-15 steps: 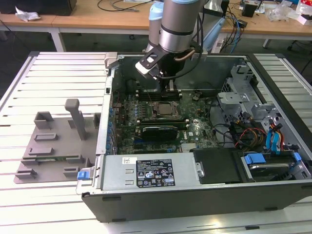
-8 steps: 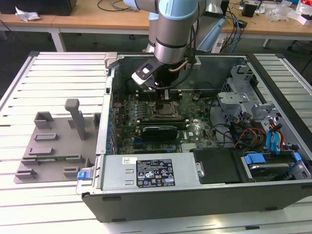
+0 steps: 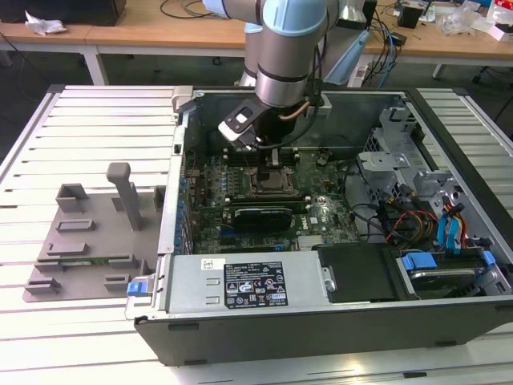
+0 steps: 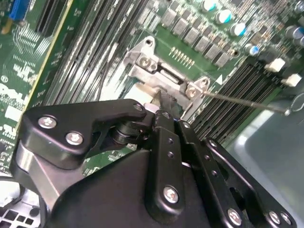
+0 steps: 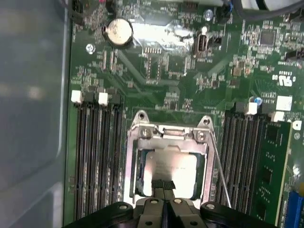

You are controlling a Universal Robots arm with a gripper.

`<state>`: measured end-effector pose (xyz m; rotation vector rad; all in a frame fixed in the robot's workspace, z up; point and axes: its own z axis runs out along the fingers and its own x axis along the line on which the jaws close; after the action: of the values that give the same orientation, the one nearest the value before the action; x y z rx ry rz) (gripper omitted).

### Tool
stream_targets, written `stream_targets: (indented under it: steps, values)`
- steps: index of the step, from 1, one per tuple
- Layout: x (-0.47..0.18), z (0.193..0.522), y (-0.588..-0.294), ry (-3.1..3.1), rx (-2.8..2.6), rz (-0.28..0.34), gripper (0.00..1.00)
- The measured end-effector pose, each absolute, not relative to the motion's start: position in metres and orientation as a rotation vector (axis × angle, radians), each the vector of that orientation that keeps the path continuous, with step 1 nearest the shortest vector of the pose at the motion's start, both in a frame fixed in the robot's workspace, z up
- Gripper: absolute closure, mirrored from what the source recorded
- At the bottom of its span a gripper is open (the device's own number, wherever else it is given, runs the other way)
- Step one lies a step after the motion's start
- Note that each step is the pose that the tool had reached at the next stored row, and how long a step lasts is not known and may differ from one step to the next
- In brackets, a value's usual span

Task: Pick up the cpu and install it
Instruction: 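Close the cpu cover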

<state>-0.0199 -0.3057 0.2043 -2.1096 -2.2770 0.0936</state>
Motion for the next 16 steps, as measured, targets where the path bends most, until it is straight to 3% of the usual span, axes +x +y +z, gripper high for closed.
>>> stream_targets:
  steps: [10, 16]
  values:
    - [-0.014, 0.24, -0.306, -2.277, -2.109, 0.094, 0.89]
    - [-0.014, 0.245, -0.306, -2.277, -2.109, 0.094, 0.89]
